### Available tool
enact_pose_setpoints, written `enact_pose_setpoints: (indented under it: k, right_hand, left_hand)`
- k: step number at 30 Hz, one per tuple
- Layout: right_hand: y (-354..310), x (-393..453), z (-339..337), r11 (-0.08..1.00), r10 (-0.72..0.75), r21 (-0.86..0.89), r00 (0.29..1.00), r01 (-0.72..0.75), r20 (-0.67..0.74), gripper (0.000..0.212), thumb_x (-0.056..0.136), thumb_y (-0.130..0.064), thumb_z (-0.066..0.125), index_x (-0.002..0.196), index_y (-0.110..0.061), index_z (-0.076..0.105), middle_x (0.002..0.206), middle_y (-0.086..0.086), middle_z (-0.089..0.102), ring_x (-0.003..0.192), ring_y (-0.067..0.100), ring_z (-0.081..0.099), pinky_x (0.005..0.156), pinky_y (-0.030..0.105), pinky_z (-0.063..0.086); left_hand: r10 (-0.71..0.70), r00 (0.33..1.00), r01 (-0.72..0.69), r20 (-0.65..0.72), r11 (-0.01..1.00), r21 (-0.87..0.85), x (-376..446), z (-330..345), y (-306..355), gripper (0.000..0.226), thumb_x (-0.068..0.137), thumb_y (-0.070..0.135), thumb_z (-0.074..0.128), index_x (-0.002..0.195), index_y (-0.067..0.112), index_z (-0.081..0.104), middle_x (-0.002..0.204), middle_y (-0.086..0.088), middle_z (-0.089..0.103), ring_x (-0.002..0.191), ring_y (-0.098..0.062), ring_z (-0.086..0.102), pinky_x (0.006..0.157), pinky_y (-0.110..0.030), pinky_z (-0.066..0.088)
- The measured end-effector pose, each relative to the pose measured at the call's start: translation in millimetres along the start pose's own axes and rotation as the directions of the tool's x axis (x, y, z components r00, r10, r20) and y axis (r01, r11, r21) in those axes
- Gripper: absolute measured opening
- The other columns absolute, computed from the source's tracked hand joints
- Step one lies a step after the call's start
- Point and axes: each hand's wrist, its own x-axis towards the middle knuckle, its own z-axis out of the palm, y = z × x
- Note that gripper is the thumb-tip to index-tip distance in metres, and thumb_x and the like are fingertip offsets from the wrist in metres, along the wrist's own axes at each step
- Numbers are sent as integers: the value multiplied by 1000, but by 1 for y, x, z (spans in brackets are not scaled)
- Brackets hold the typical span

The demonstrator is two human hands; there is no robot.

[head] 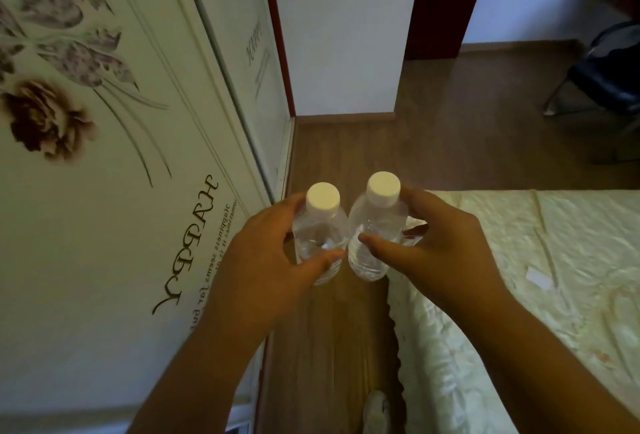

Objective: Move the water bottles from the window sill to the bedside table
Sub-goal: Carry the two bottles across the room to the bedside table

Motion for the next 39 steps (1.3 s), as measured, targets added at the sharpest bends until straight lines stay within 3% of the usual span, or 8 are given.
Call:
enact_pose_setpoints:
  k: [9, 12, 19, 22, 25, 28, 36, 39]
  right_hand:
    - [26, 68, -18, 1000, -4, 2, 999, 3, 51, 71, 72, -57, 76, 136, -37, 53, 133, -15, 61, 115, 11, 62, 96, 36, 54]
    - [28, 86, -18, 1000, -3, 0, 999, 3, 50, 69, 72, -56, 76, 135, -38, 54, 132, -15, 62, 113, 11, 63, 95, 36, 54]
    - [34, 131, -5, 997, 64, -44, 997, -63, 30, 68, 71, -57, 77, 132, -38, 55, 131, -14, 63, 113, 12, 63, 95, 38, 55]
    - [31, 157, 4, 994, 81, -80, 997, -80, 1, 68, 70, -59, 76, 132, -40, 54, 130, -16, 63, 107, 7, 62, 93, 35, 55]
    - [21, 187, 16, 989, 90, -117, 995, -93, -30, 71, 68, -62, 74, 133, -40, 54, 130, -16, 63, 104, 2, 59, 92, 35, 56]
    - [9, 220, 31, 987, 93, -123, 993, -101, -68, 73, 67, -64, 73, 133, -40, 54, 129, -16, 63, 108, 6, 63, 91, 38, 58]
    - [-4, 280, 74, 987, 97, -118, 990, -108, -99, 70, 69, -62, 74, 133, -42, 53, 124, -23, 63, 103, -5, 59, 85, 25, 57]
    - [-6, 296, 85, 986, 106, -123, 990, -117, -96, 71, 69, -60, 76, 133, -40, 54, 123, -22, 64, 98, -10, 57, 80, 10, 46]
  left_hand:
    - [-84, 996, 83, -19, 996, -28, 53, 19, 5, 70, 71, 53, 77, 134, 41, 48, 117, 29, 51, 106, 7, 53, 82, -12, 41]
    - [-120, 993, 120, -15, 992, -43, 72, 25, 1, 66, 73, 37, 83, 132, 28, 53, 117, 21, 53, 104, 4, 53, 89, -24, 51]
    - [-73, 996, 76, 49, 995, -63, 130, 29, -20, 66, 74, 43, 80, 132, 38, 49, 122, 17, 57, 109, 1, 54, 84, -11, 38]
    - [-44, 997, 49, 64, 995, -84, 166, 26, -35, 68, 73, 47, 80, 131, 46, 44, 114, 30, 52, 105, 5, 56, 82, -11, 39]
    - [-51, 993, 63, 108, 992, -112, 205, 19, -53, 67, 76, 38, 81, 135, 36, 47, 117, 25, 51, 111, -2, 58, 80, -7, 42]
    - [-13, 997, 21, 74, 995, -99, 245, 7, -68, 72, 74, 44, 80, 138, 35, 47, 128, 16, 56, 116, -6, 55, 96, -28, 46]
    - [51, 991, -40, 127, 995, -86, 324, -14, -104, 75, 72, 57, 75, 139, 40, 45, 138, 11, 56, 123, -14, 55, 98, -38, 47]
    - [47, 991, -37, 129, 996, -77, 340, -17, -116, 76, 71, 60, 73, 139, 42, 44, 138, 13, 55, 123, -13, 55, 96, -35, 46]
